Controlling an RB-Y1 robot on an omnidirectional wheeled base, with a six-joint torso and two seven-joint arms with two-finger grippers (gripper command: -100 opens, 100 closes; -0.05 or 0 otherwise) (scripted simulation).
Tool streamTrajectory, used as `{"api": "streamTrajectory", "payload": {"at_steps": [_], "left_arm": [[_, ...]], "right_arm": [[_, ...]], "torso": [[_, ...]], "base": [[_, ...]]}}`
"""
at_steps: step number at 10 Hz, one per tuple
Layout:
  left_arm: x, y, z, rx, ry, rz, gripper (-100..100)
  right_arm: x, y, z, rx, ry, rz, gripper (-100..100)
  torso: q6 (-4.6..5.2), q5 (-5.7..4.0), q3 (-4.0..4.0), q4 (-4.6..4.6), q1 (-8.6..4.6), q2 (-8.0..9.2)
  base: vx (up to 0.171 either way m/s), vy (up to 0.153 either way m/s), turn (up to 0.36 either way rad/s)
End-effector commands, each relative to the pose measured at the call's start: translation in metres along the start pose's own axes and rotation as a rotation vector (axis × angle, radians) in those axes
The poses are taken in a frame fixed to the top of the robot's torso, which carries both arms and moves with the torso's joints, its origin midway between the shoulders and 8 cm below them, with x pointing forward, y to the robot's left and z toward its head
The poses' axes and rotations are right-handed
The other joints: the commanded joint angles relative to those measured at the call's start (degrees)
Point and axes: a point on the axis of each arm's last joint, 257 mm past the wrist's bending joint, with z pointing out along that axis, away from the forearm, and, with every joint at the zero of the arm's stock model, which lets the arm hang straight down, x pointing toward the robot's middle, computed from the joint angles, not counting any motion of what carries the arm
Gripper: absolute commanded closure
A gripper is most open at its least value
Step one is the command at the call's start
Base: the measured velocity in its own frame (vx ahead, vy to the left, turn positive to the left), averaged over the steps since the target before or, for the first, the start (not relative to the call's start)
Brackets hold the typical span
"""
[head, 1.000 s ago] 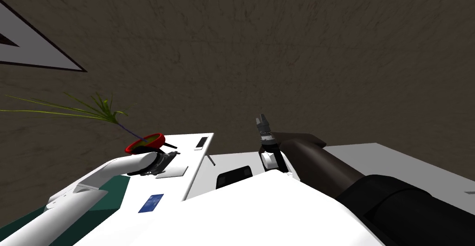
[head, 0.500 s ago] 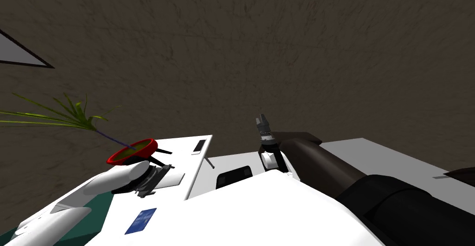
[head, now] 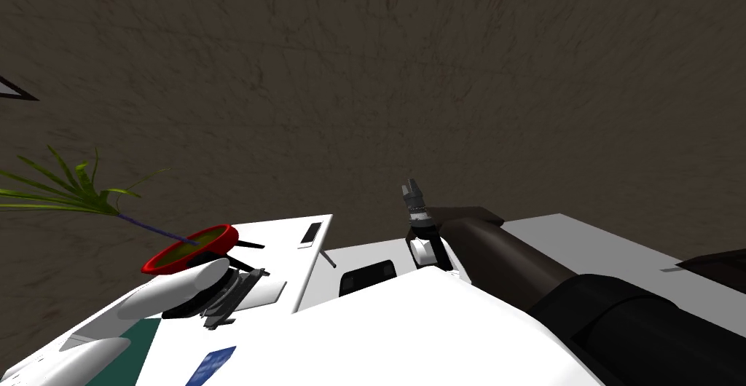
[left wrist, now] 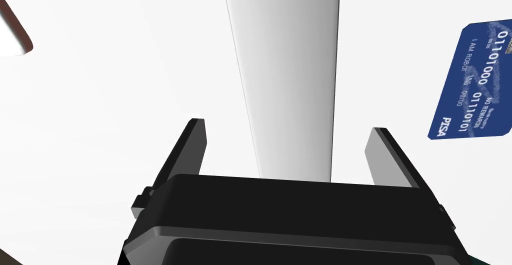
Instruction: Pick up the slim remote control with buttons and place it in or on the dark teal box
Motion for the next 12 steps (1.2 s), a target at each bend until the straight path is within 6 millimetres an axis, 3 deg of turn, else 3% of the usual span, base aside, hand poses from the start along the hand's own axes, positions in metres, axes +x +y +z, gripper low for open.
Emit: {"api": "streamTrajectory", "payload": {"at_steps": [1,3,4,8,9,10,12], "left_arm": [[0.004,0.002,0.014,0.002,0.0,-0.009,-100],[0.005,0.001,0.018,0.0,0.001,-0.01,-100],[0.005,0.001,0.019,0.002,0.0,-0.01,100],[0.005,0.002,0.02,0.0,0.0,-0.013,100],[0.005,0.002,0.02,0.0,0.0,-0.012,0],[0.002,0.001,0.007,0.001,0.0,-0.005,100],[0.001,0.001,0.006,0.002,-0.001,-0.003,100]], "right_arm": [[0.0,0.0,0.0,0.0,0.0,0.0,0],[0.0,0.0,0.0,0.0,0.0,0.0,0],[0.0,0.0,0.0,0.0,0.0,0.0,0],[0.0,0.0,0.0,0.0,0.0,0.0,0],[0.0,0.0,0.0,0.0,0.0,0.0,0],[0.0,0.0,0.0,0.0,0.0,0.0,0],[0.0,0.0,0.0,0.0,0.0,0.0,0]], "torso": [[0.0,0.0,0.0,0.0,0.0,0.0],[0.01,0.03,0.05,0.02,0.1,0.1],[-0.01,0.01,0.06,0.02,0.05,0.09],[0.08,0.02,0.01,0.02,0.02,0.01],[0.07,0.01,0.02,0.03,0.01,0.01],[0.06,0.01,0.02,0.03,0.0,0.01],[0.05,-0.05,0.02,0.04,-0.1,0.0]], "base": [[-0.005,0.016,-0.059],[-0.014,0.023,-0.04],[-0.001,0.001,0.01],[0.0,0.0,0.0],[0.0,0.0,0.0],[0.008,-0.015,0.053],[0.009,-0.015,0.029]]}}
